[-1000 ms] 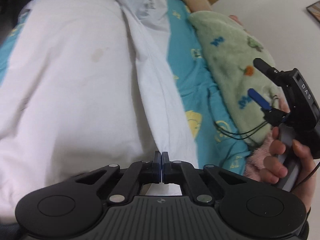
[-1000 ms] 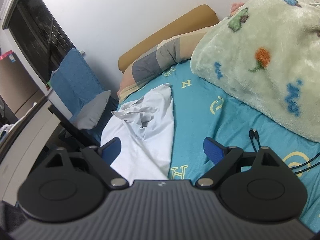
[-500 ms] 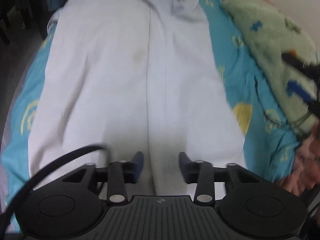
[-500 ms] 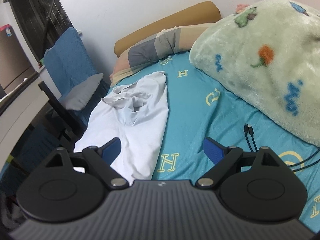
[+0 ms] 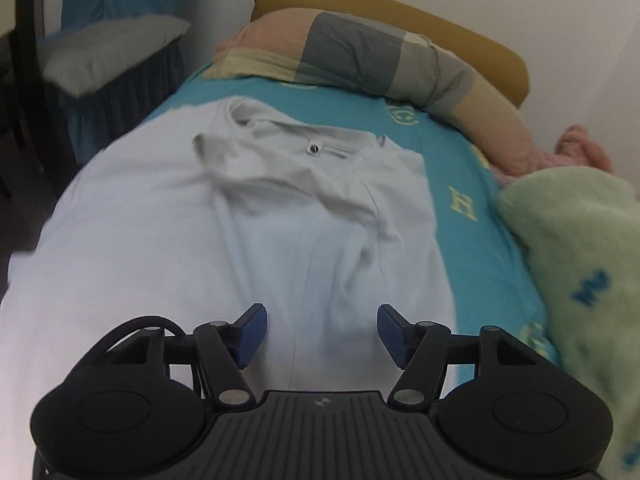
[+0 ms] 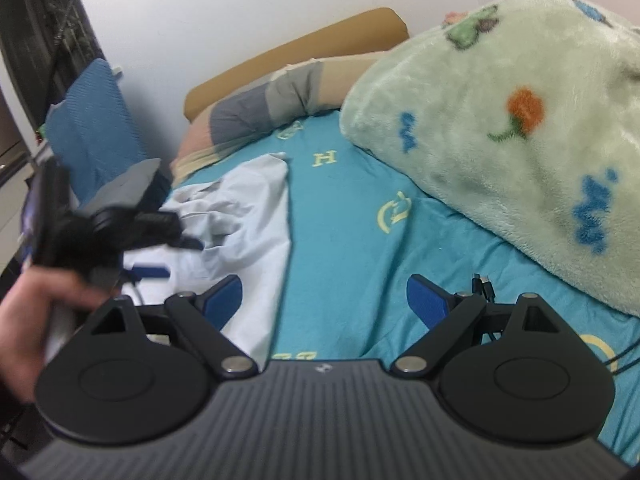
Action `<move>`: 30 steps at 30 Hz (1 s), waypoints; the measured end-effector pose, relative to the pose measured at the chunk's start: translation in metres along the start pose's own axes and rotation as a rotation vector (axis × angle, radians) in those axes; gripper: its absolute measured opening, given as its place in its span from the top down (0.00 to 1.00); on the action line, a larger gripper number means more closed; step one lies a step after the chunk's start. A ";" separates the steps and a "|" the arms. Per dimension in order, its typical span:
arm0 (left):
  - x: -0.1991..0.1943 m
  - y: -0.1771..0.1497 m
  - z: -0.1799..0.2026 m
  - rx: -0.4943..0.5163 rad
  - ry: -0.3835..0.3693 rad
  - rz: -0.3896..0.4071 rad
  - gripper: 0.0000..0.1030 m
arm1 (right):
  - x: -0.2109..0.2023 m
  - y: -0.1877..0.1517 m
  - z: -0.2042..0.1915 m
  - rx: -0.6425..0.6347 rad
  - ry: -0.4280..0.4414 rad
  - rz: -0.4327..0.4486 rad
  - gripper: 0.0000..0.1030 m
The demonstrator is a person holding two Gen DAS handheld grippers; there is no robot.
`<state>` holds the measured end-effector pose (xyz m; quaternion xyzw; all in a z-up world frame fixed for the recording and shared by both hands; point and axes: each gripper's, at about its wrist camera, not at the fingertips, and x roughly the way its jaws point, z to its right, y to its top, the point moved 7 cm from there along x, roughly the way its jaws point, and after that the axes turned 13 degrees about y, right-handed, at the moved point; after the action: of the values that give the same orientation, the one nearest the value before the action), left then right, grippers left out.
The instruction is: Fold clothes
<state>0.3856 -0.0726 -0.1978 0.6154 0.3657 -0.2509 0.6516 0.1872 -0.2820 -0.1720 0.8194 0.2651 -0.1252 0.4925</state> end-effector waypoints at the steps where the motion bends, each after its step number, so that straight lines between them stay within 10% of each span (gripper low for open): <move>1: 0.009 0.002 0.002 0.015 0.018 0.017 0.39 | 0.006 -0.001 0.004 0.005 -0.001 -0.006 0.12; 3: 0.022 0.004 0.007 0.065 0.073 0.059 0.41 | 0.017 -0.003 0.009 0.013 -0.004 -0.020 0.12; 7: 0.029 0.006 0.011 0.138 0.138 0.161 0.95 | 0.035 -0.011 0.013 0.022 -0.003 -0.050 0.12; 11: -0.007 0.015 -0.034 -0.095 0.042 0.217 0.95 | 0.043 -0.012 0.012 0.018 0.001 -0.052 0.12; 14: -0.006 0.010 -0.078 -0.205 0.107 0.163 0.94 | 0.043 -0.012 0.009 0.004 0.007 -0.044 0.12; 19: 0.016 -0.013 -0.125 -0.309 0.055 -0.033 0.79 | 0.038 -0.012 0.006 -0.018 0.014 -0.031 0.12; 22: -0.017 -0.020 -0.134 -0.265 0.041 -0.022 0.49 | 0.034 -0.011 0.005 -0.033 0.012 -0.014 0.12; 30: -0.168 -0.058 -0.142 -0.108 -0.008 0.091 0.21 | 0.023 -0.013 -0.023 -0.111 0.153 -0.008 0.13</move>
<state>0.2148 0.0401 -0.0986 0.5943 0.3477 -0.2035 0.6961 0.1976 -0.2504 -0.1811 0.7969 0.3118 -0.0492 0.5151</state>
